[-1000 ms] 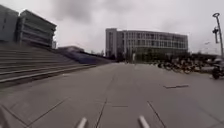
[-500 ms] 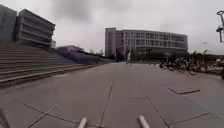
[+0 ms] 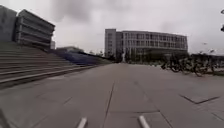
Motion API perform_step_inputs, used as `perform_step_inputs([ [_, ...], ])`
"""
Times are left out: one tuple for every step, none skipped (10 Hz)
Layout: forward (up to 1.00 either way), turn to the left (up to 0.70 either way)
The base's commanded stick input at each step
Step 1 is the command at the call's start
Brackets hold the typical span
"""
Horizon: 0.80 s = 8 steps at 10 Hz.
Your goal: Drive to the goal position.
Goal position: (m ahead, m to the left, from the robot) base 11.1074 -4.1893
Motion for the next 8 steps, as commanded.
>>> perform_step_inputs([
  [1.00, -0.11],
  [1.00, -0.08],
  [1.00, -0.23],
  [1.00, -0.26],
  [1.00, -0.02],
  [1.00, -0.02],
  [1.00, -0.02],
  [1.00, -0.02],
])
